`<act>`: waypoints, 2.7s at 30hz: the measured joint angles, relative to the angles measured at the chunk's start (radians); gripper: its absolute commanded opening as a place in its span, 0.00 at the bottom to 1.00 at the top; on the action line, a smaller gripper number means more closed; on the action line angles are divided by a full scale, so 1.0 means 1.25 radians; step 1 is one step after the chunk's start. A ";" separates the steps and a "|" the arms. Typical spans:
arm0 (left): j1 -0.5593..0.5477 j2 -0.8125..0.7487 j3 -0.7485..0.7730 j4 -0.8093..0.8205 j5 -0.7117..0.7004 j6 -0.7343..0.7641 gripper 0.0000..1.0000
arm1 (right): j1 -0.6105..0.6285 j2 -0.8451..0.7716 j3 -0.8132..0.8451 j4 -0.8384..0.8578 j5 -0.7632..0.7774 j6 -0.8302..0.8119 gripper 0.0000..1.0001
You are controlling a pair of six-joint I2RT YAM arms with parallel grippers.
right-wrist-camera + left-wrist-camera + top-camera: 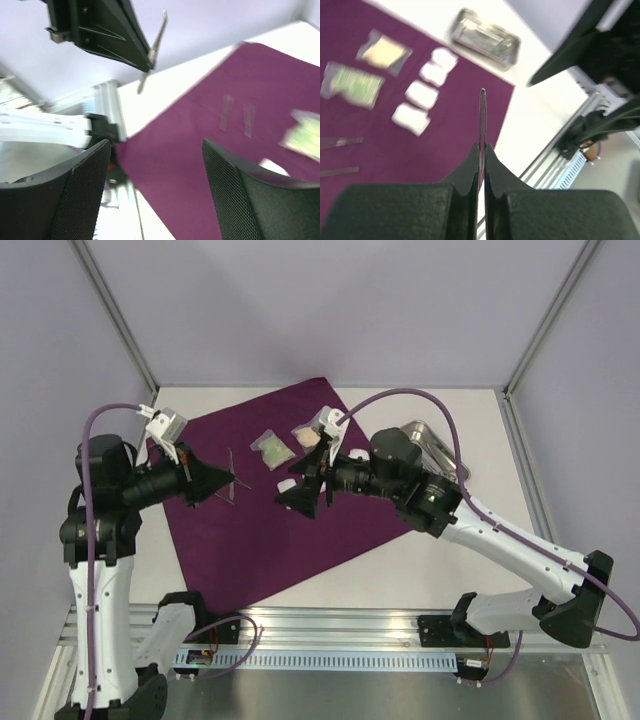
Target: Prepare the surgical pack
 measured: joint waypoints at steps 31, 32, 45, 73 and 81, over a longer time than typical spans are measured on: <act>0.000 -0.156 0.004 0.181 0.316 -0.174 0.00 | 0.134 0.079 0.011 0.214 -0.115 0.148 0.37; 0.000 -0.156 0.003 0.181 0.315 -0.175 0.00 | 0.134 0.083 0.013 0.214 -0.118 0.149 0.37; 0.000 -0.155 0.005 0.077 -0.067 -0.207 0.00 | 0.198 0.036 -0.023 0.213 0.145 0.109 0.46; 0.000 -0.162 -0.001 0.035 -0.206 -0.243 0.00 | 0.219 0.252 0.147 0.192 0.302 0.146 0.48; 0.000 -0.164 -0.014 0.035 -0.205 -0.245 0.00 | 0.219 0.275 0.165 0.174 0.313 0.152 0.38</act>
